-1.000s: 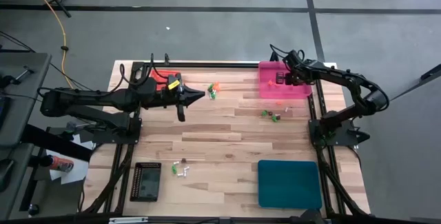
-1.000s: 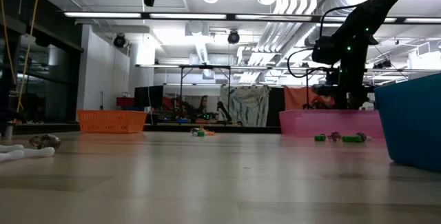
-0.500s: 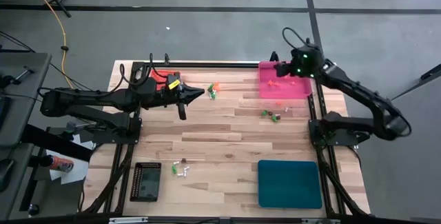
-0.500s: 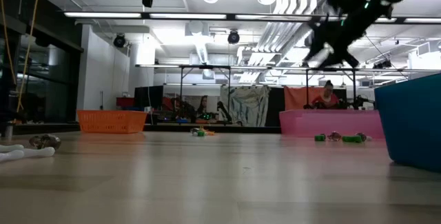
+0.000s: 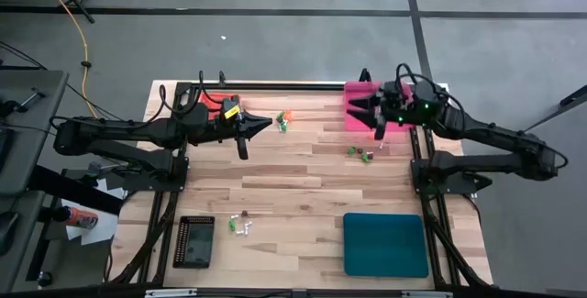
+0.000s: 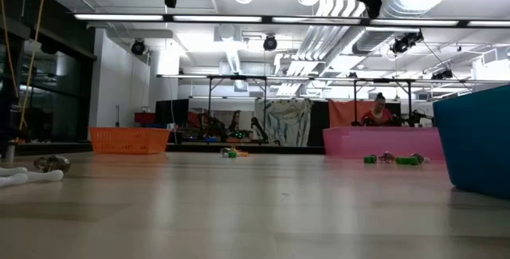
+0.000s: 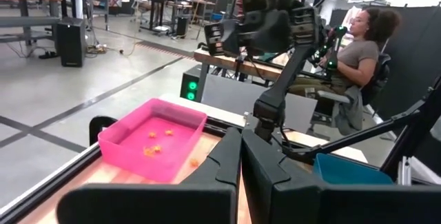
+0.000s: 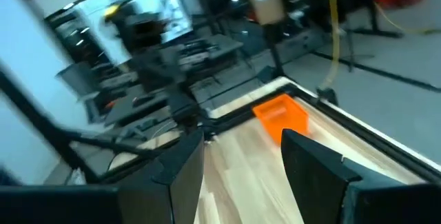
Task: Sort Halloween decoration
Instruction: Put the orange spider toy into the pink bin
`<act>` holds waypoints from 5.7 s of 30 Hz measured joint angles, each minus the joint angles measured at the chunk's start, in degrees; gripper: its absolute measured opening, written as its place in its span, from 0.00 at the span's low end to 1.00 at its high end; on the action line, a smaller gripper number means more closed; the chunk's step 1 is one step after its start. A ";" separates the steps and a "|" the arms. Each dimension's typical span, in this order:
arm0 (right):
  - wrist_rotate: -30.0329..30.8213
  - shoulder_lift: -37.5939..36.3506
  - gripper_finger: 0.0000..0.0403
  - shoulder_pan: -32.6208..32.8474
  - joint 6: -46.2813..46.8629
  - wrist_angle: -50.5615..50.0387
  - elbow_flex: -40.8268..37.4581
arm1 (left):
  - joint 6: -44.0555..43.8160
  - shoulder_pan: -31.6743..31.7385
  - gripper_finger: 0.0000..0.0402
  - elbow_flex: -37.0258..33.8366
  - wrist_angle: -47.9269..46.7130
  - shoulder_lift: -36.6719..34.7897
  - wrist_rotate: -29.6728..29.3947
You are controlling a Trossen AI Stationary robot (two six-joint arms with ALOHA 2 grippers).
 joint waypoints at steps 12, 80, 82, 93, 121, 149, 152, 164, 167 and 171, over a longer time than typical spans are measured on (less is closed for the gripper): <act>2.45 1.39 0.04 5.31 -6.60 0.97 0.00 | 0.68 -0.01 0.00 0.00 0.02 0.00 0.06; 3.13 9.95 0.00 5.33 2.83 1.16 0.00 | 5.15 23.50 0.42 46.88 -47.51 65.78 7.87; 3.12 9.95 0.00 5.33 2.79 1.23 0.00 | 5.14 23.50 0.42 46.88 -47.53 65.79 7.84; 3.11 9.95 0.00 5.33 3.08 1.23 0.00 | 6.45 23.58 0.41 46.96 -52.59 67.01 8.03; 3.05 9.93 0.00 5.33 2.57 1.23 0.00 | 8.67 25.02 0.00 46.76 -50.62 61.14 6.64; 2.97 9.93 0.00 5.33 1.08 1.23 0.00 | 6.58 21.94 0.00 45.77 -51.16 51.78 5.79; 2.98 9.93 0.00 5.33 1.11 1.23 0.00 | 5.20 23.02 0.01 42.32 -48.52 51.93 1.40; 3.00 9.93 0.00 5.33 1.92 1.23 0.00 | -0.96 29.06 0.31 35.88 -42.95 56.11 8.62; 3.03 9.93 0.00 5.33 3.33 1.23 0.00 | -0.97 29.03 0.39 36.43 -42.78 58.02 10.43; 3.05 9.93 0.00 5.33 3.71 1.23 0.00 | -0.94 28.79 0.46 36.96 -42.81 59.17 10.83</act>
